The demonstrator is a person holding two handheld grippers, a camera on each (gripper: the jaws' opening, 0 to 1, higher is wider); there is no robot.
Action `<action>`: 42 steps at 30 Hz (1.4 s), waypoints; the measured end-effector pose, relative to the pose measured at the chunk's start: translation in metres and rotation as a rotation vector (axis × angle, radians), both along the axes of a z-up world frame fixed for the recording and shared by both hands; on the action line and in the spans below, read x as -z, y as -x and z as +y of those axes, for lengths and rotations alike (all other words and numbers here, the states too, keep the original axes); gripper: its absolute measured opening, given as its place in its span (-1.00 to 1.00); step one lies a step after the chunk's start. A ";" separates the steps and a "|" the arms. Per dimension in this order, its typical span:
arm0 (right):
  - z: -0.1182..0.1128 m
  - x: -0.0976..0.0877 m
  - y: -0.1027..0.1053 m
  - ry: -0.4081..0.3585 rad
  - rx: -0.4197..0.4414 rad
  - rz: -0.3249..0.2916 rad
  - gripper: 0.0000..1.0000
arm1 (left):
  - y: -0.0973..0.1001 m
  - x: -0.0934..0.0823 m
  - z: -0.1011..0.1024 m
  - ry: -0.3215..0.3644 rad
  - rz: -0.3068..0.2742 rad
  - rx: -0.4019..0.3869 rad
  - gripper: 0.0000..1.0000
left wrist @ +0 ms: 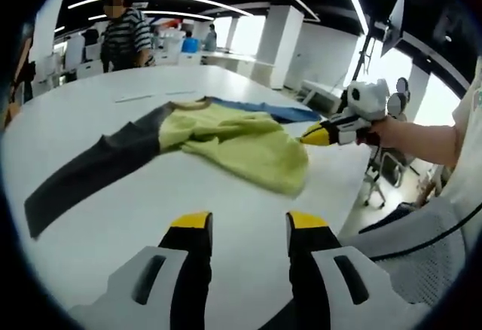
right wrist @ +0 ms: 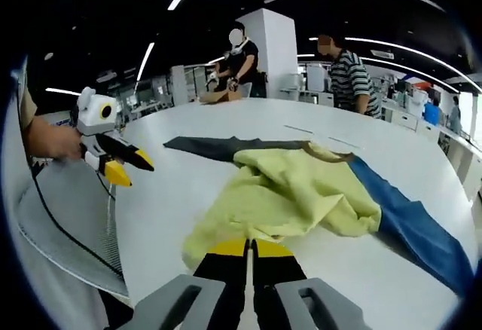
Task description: Fold the garment on the visible template until the final outline fits inside the template.
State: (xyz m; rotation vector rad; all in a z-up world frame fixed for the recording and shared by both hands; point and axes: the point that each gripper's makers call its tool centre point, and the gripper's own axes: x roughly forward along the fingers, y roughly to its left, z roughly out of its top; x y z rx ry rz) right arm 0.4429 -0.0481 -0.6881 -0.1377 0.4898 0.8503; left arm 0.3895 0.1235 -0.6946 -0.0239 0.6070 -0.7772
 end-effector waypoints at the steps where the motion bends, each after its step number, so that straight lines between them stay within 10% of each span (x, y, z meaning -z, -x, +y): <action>1: 0.003 -0.004 -0.002 -0.004 -0.002 -0.012 -1.00 | 0.000 0.000 0.000 0.000 0.000 0.001 -0.29; 9: 0.038 -0.033 -0.023 -0.066 -0.040 -0.064 -1.00 | 0.001 -0.002 0.001 0.002 -0.003 -0.001 -0.29; 20: 0.076 -0.029 -0.049 -0.066 -0.080 -0.063 -1.00 | 0.005 -0.001 0.007 0.005 0.002 -0.020 -0.29; 34: 0.077 0.018 -0.064 0.070 -0.074 0.064 -1.00 | 0.007 0.000 0.001 0.009 0.010 -0.012 -0.28; 42: 0.066 -0.002 -0.059 0.023 -0.059 0.037 -0.91 | 0.007 0.001 -0.011 0.010 0.014 0.009 -0.29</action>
